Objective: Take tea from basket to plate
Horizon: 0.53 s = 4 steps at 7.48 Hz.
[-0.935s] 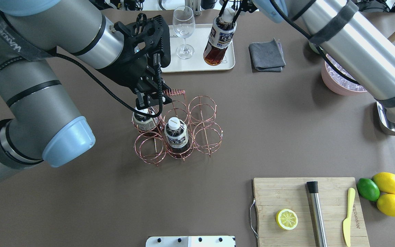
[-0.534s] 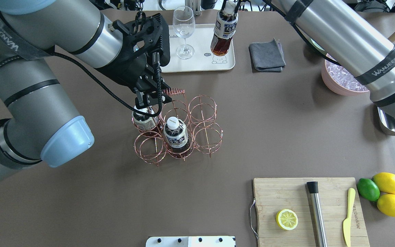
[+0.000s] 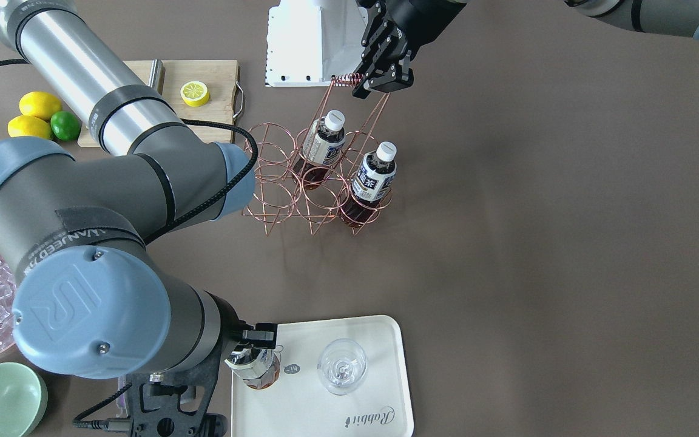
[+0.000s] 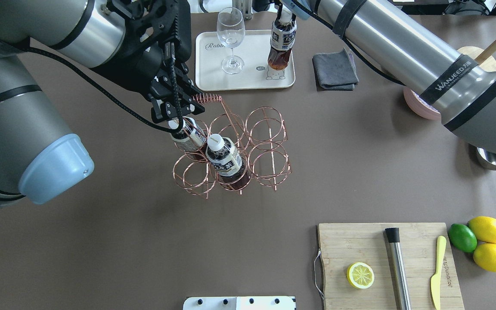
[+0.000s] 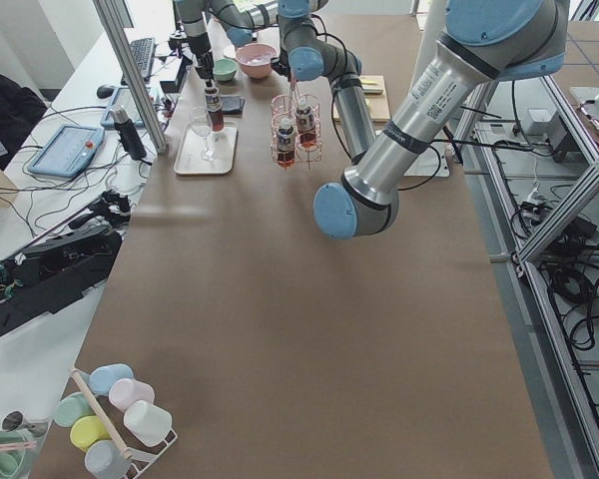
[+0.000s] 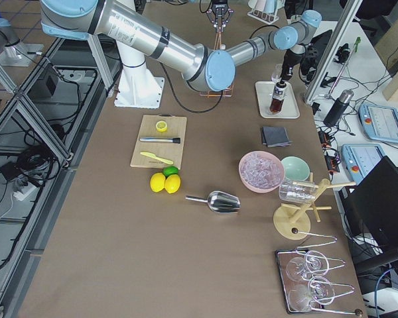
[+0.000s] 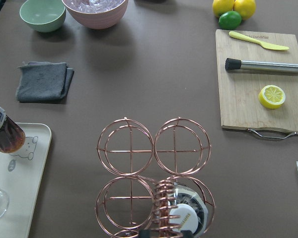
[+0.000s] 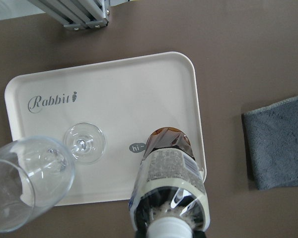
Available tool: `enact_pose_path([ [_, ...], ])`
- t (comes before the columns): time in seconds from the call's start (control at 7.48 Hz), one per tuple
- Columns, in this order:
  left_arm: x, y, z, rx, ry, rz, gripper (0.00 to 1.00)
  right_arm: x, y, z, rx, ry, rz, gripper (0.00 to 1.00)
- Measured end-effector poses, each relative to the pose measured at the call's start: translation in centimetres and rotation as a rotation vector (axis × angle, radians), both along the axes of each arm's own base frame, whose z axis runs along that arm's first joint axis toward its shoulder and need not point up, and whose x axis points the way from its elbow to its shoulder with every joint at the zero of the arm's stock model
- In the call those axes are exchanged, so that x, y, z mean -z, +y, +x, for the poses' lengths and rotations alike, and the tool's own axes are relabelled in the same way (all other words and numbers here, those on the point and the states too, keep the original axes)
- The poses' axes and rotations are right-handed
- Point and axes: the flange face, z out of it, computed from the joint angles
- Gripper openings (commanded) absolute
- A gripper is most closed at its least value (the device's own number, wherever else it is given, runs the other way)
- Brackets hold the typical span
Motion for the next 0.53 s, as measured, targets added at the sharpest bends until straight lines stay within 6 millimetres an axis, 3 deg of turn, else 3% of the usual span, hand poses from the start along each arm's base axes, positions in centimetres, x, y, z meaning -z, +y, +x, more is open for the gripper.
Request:
enact_pose_path([
  [0.27, -0.5, -1.7, -3.3, 0.048, 0.001, -0.006, 0.0, -0.8, -0.5, -0.3, -0.002, 0.01, 0.029, 0.0],
  [0.53, -2.6, -4.4, -8.7, 0.087, -0.013, 0.003, 0.0, -0.3, -0.8, -0.6, -0.006, 0.01, 0.051, 0.0],
])
